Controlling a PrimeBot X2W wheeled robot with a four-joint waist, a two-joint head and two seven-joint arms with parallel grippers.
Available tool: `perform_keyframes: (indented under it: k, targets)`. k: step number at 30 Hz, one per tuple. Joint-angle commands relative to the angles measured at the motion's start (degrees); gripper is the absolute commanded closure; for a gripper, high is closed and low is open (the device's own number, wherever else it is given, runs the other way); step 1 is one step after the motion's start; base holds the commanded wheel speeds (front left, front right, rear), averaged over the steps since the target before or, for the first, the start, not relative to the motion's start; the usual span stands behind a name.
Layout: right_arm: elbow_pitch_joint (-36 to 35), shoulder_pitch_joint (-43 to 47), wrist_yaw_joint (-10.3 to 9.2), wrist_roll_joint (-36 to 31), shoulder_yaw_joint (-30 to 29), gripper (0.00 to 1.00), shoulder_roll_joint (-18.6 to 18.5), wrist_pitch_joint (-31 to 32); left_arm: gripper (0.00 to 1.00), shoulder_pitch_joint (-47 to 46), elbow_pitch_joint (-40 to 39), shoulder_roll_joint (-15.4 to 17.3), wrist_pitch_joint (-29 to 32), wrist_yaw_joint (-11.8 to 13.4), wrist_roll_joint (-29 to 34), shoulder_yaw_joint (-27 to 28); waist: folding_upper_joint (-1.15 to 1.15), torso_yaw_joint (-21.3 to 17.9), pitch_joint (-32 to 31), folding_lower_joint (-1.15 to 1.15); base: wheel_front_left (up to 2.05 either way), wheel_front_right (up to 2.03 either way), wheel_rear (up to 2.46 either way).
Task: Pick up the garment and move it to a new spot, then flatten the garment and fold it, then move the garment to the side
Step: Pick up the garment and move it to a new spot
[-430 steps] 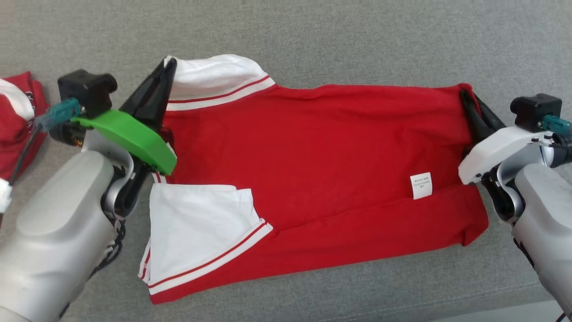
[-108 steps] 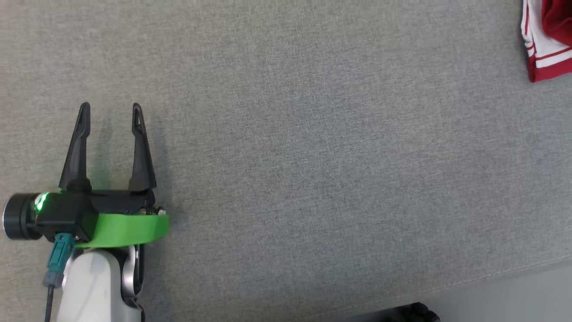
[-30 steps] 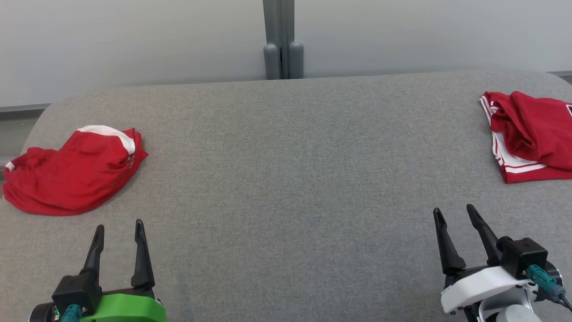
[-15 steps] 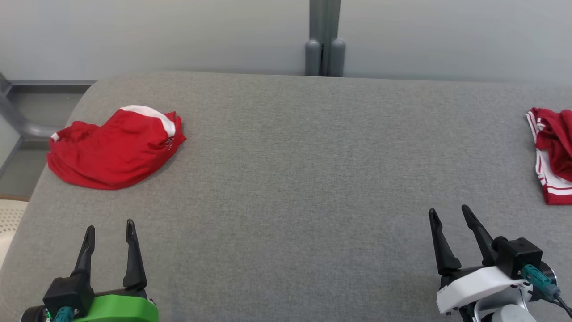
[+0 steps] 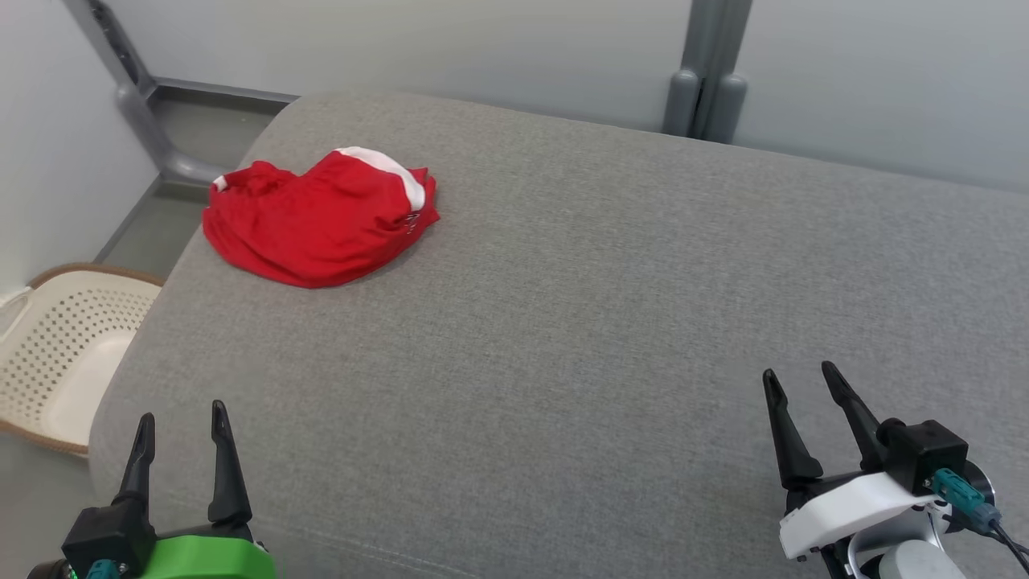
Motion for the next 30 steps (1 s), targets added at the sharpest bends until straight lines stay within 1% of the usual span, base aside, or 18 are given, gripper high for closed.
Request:
perform_keyframes:
  k: [1, 8, 14, 21, 30]
  targets:
    - [0.19, -0.35, -0.09, 0.21, -0.06, 0.0, -0.17, -0.17, 0.0, 1.07, -0.01, 0.07, -0.01, 0.35, 0.16, 0.19, 0.0, 3.43, 0.24, 0.0, 0.0, 0.0, 0.0]
    - [0.32, -0.06, -0.09, 0.16, 0.27, 0.0, 0.03, -0.17, 0.0, 1.55, -0.33, 0.07, -0.01, 0.47, 0.18, 0.63, 0.0, 7.88, 0.26, 0.0, 0.0, 0.0, 0.0]
    - [0.5, -0.27, -0.09, 0.04, 0.49, 0.0, 0.05, -0.17, 0.0, 2.09, -0.59, 0.07, -0.01, 0.33, 0.05, 1.35, 0.0, 10.02, 0.26, 0.0, 0.0, 0.0, 0.0]
    - [0.63, -0.01, -0.09, 0.03, 0.63, 0.0, 0.08, -0.17, 0.0, 2.03, -0.54, 0.07, -0.01, 0.52, -0.09, 1.47, 0.0, 10.75, 0.13, 0.0, 0.0, 0.0, 0.0]
    - [0.64, 0.35, -0.09, 0.37, 0.96, 0.0, 0.36, -0.17, 0.0, 2.32, -0.54, 0.07, -0.01, 0.66, 0.11, 1.59, 0.0, 9.75, -0.41, 0.0, 0.0, 0.0, 0.0]
